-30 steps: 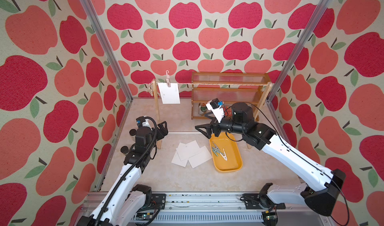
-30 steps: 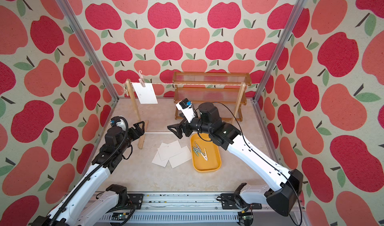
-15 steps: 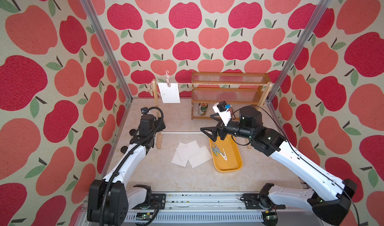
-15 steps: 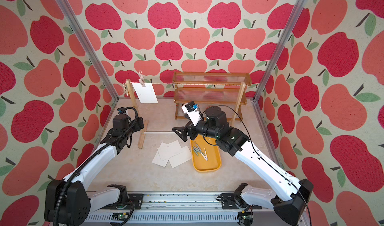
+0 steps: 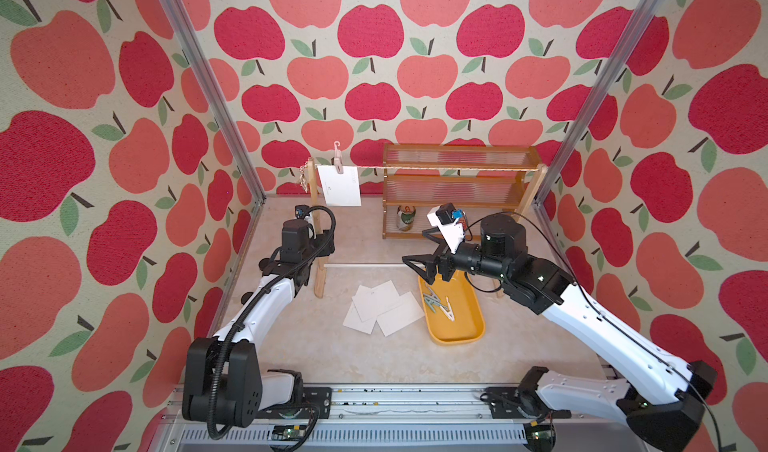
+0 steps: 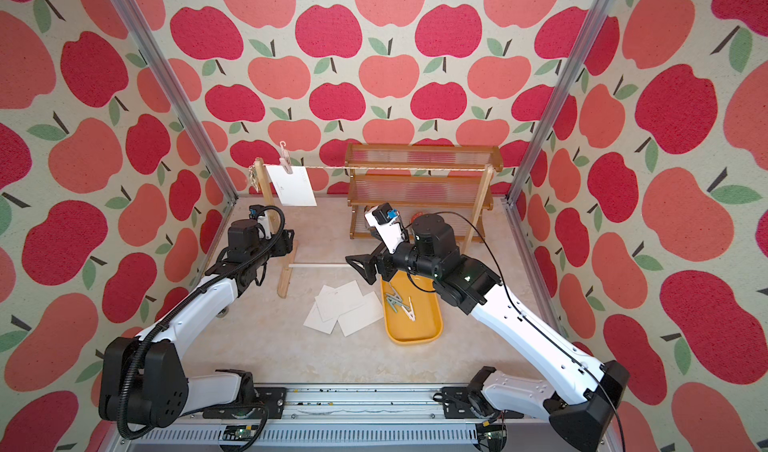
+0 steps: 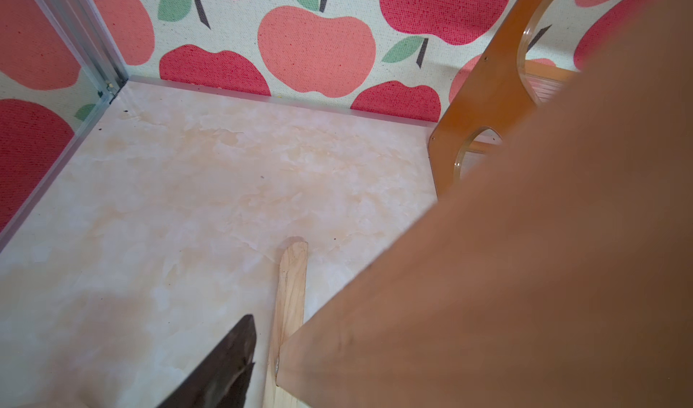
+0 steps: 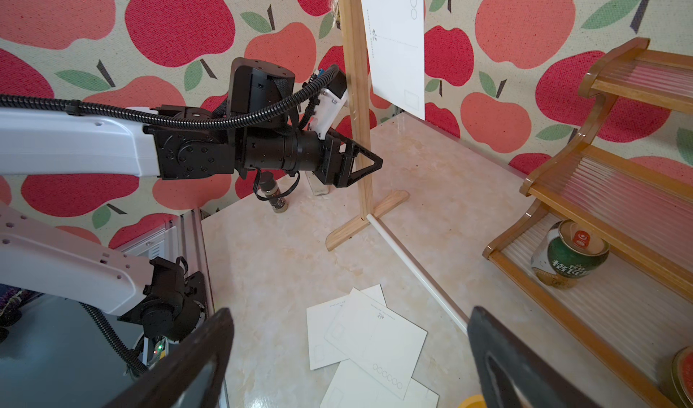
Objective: Remove the postcards from the strings
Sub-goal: Move the clothesline to the center of the board.
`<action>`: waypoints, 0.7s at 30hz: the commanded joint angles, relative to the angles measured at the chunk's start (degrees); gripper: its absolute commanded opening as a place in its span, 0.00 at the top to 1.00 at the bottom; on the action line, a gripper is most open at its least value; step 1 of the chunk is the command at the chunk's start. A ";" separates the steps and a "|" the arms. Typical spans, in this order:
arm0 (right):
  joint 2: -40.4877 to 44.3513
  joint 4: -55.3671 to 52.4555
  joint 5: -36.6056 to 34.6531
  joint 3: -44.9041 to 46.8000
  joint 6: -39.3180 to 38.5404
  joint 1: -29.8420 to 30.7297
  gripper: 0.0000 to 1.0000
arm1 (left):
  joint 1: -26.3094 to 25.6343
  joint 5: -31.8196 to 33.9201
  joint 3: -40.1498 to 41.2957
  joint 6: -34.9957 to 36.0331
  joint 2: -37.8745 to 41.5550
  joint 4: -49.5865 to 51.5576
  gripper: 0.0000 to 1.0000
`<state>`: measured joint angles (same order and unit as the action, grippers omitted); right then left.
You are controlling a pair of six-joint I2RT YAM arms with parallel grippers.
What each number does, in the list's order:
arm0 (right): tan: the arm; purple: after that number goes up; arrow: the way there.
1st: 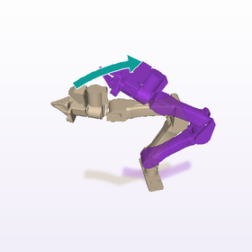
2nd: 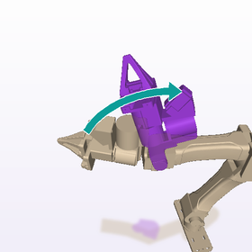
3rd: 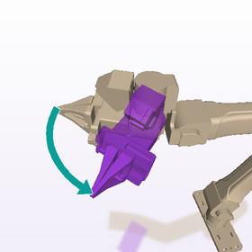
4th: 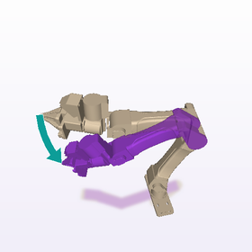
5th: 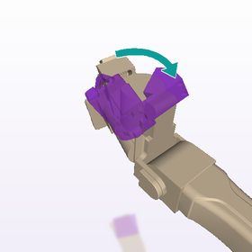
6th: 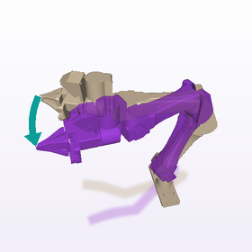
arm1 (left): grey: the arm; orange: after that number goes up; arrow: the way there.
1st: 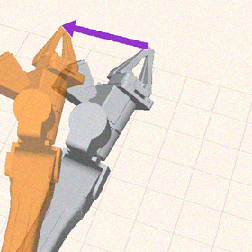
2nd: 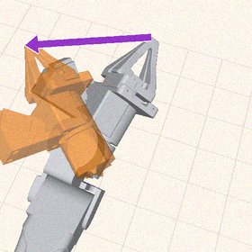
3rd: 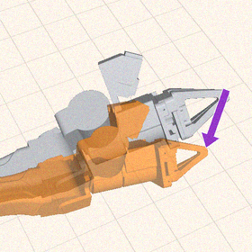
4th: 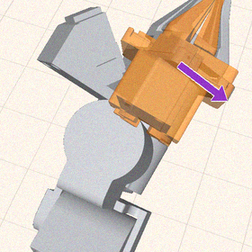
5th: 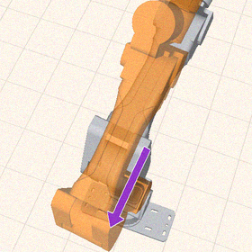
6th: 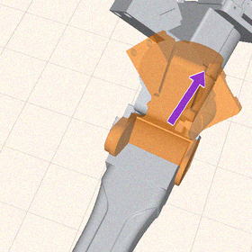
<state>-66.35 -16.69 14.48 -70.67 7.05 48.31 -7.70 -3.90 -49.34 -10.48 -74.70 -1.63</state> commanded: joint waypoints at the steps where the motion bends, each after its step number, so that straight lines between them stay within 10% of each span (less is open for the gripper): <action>1: -0.53 -0.73 0.20 -0.30 -0.63 -0.33 0.01 | -1.41 -3.41 -1.63 1.89 -0.71 -0.69 0.28; 21: 0.65 -0.82 -0.41 0.47 -0.68 -0.33 0.01 | -8.53 -2.17 -2.13 -3.33 -0.63 -0.68 0.24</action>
<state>-66.78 -16.69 14.46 -70.67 7.05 48.31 -15.97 -6.48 -49.78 -11.97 -77.21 -3.18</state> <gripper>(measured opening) 0.992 0.755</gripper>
